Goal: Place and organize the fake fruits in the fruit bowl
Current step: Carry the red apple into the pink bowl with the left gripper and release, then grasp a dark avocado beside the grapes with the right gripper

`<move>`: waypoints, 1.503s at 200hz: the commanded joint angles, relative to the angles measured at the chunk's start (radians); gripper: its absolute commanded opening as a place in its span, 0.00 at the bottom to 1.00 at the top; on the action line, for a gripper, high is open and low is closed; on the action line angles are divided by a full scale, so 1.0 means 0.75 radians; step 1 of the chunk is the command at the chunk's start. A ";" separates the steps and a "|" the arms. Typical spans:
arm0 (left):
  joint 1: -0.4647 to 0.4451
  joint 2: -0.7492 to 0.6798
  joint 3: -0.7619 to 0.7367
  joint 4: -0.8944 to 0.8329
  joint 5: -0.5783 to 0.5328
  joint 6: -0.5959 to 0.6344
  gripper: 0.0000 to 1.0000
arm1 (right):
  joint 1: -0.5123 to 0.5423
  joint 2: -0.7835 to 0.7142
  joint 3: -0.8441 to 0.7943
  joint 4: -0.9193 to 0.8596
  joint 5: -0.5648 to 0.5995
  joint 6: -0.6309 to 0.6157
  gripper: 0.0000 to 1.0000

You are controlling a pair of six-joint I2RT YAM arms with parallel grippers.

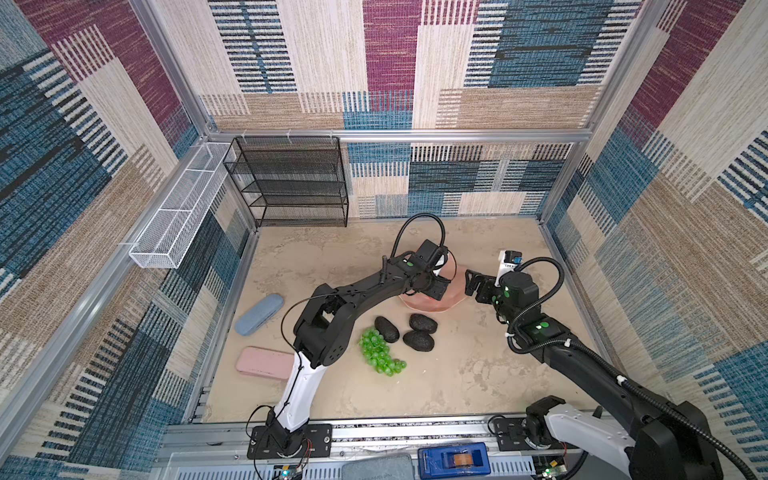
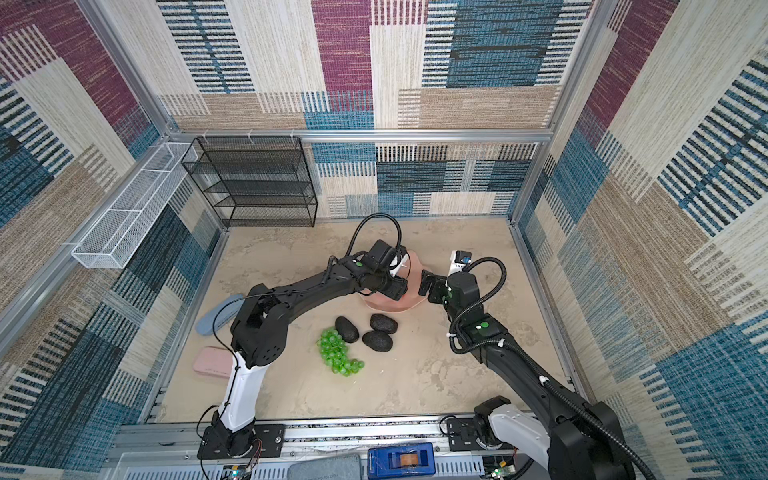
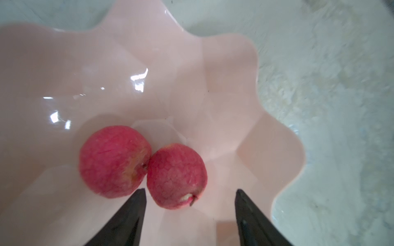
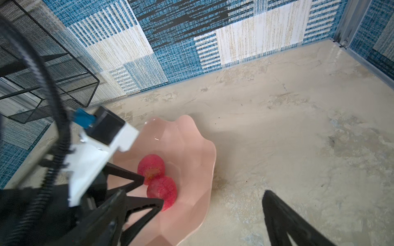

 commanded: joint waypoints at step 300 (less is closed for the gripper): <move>0.553 -1.257 -1.418 0.724 -0.173 -0.377 0.81 | 0.694 0.159 0.037 -0.471 -0.030 0.041 0.41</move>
